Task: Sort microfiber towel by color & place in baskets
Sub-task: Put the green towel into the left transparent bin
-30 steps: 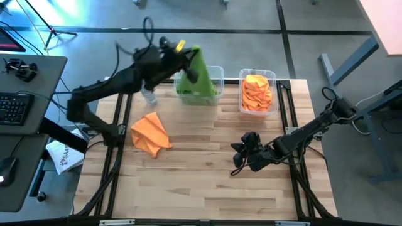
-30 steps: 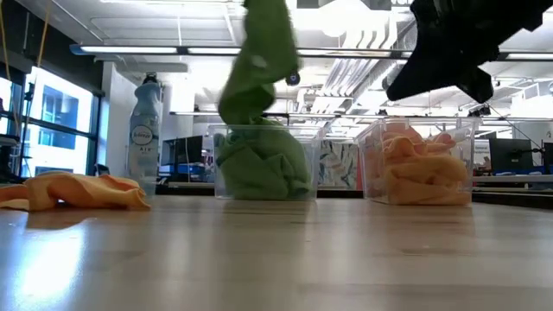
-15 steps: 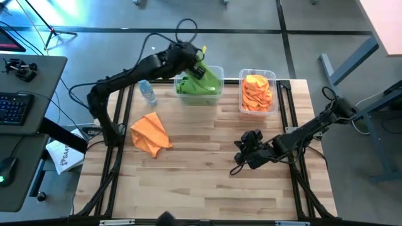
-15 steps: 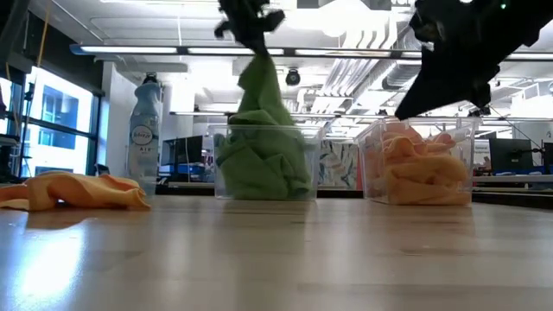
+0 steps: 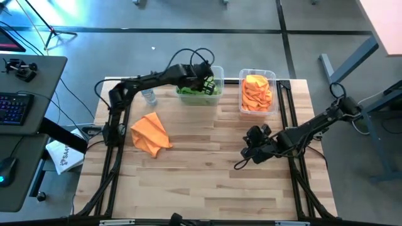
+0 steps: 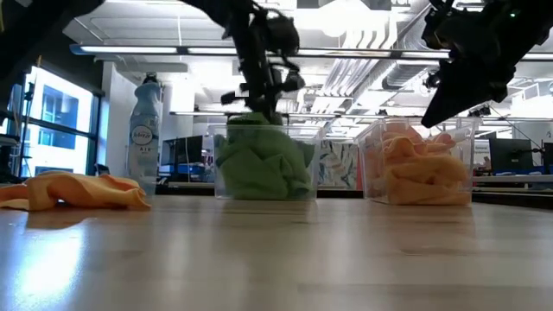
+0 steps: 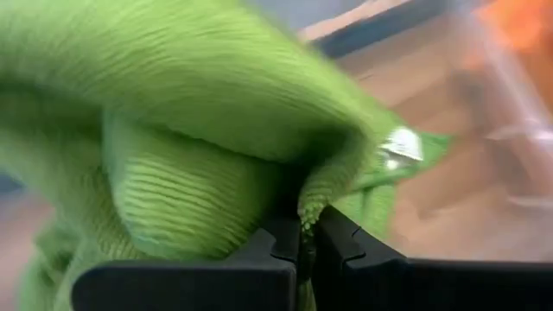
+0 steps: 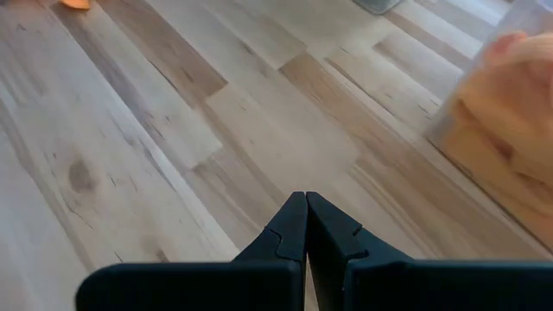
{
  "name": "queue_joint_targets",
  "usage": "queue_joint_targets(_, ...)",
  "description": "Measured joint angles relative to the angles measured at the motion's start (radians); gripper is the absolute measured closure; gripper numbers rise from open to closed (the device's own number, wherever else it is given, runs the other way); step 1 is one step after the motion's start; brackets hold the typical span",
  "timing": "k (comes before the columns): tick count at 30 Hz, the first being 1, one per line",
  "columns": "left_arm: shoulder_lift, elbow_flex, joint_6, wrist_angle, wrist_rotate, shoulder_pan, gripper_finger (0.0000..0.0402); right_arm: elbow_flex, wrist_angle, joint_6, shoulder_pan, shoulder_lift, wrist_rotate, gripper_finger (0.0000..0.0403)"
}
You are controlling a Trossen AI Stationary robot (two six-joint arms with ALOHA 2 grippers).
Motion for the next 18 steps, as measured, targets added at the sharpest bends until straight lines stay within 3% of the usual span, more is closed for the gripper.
queue_joint_targets(3,0.043,0.000,-0.105,-0.018,0.020,0.016,0.0401,0.000,-0.025,-0.001,0.000,-0.011,0.000,0.0403)
queue_joint_targets(18,0.154,0.000,-0.211,0.025,0.105,0.080,0.0401,0.000,-0.045,-0.011,0.000,-0.011,-0.057,0.0403)
